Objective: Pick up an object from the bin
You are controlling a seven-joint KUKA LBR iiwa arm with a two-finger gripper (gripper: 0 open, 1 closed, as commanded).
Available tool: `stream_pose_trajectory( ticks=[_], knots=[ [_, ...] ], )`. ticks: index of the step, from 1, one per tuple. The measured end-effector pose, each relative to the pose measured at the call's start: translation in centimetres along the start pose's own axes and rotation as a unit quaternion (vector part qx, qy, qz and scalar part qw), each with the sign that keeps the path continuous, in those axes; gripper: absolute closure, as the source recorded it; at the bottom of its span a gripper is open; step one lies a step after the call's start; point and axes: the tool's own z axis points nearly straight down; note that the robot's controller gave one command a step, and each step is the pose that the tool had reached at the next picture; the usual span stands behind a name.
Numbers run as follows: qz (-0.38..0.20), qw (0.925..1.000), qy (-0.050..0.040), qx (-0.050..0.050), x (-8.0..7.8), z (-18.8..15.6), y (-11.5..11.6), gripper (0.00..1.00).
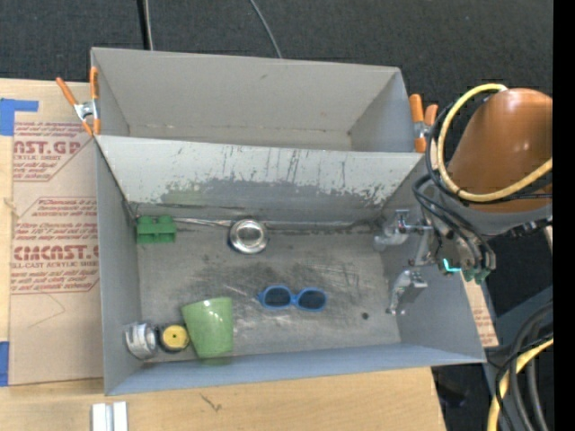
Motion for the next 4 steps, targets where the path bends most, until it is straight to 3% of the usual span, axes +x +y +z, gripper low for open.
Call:
stream_pose_trajectory(
  ticks=[1, 2, 3, 4],
  knots=[
    [-0.204, 0.9789, -0.0057, 0.001, -2.1, 16.0, 9.0, 0.0],
    [-0.204, 0.9791, -0.0049, 0.001, -2.0, 15.8, 9.0, 1.0],
    [-0.287, 0.958, -0.0064, 0.001, -1.8, 6.9, 10.7, 1.0],
    [-0.284, 0.9586, -0.0084, 0.002, -2.4, -5.9, 11.1, 1.0]
  ],
)
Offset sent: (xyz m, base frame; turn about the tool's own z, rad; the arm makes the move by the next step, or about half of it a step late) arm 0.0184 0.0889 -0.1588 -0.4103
